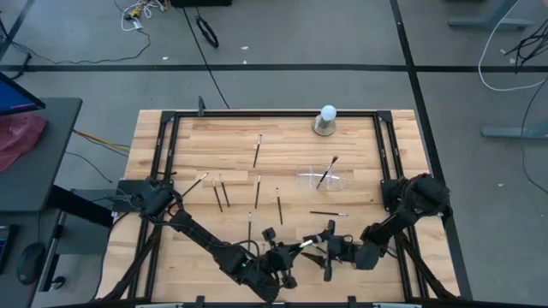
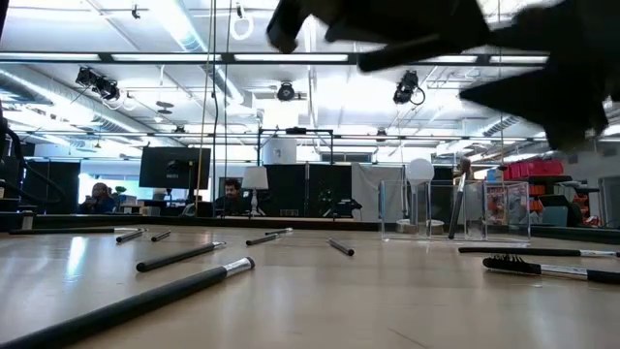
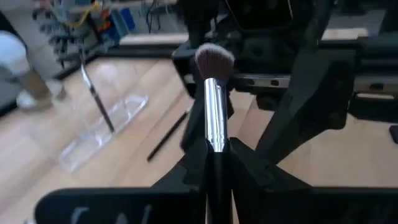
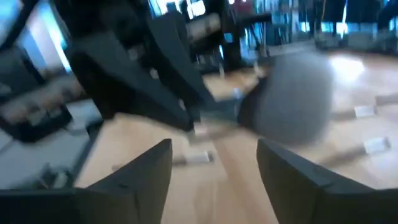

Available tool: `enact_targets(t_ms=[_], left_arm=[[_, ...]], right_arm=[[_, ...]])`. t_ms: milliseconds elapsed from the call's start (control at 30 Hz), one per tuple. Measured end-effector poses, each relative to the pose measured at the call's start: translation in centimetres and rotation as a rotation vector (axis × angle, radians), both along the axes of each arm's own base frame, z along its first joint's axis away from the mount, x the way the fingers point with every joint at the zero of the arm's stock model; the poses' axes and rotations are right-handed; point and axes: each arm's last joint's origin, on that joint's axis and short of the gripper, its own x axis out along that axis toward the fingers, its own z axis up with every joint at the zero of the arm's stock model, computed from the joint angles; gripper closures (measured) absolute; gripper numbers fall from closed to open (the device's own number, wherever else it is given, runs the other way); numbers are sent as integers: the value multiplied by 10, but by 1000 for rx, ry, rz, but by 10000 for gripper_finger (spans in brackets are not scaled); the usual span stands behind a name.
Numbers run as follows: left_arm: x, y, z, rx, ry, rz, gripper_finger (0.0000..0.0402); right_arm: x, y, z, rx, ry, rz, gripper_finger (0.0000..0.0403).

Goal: Put items in baskets/containers
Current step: Put the black blush brush into the transparent organizer

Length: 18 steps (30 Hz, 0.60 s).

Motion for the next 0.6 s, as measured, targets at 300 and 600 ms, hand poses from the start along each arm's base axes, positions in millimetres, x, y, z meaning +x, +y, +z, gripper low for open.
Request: enact_targets(t_ms=[300, 600], left_arm=[[0, -3, 3, 17, -10, -15, 357], [1, -2, 2, 10, -1, -29, 330]], right_arm=[[-7, 6, 16, -10, -104, -6, 210], [-7, 7, 17, 2, -111, 4, 378]])
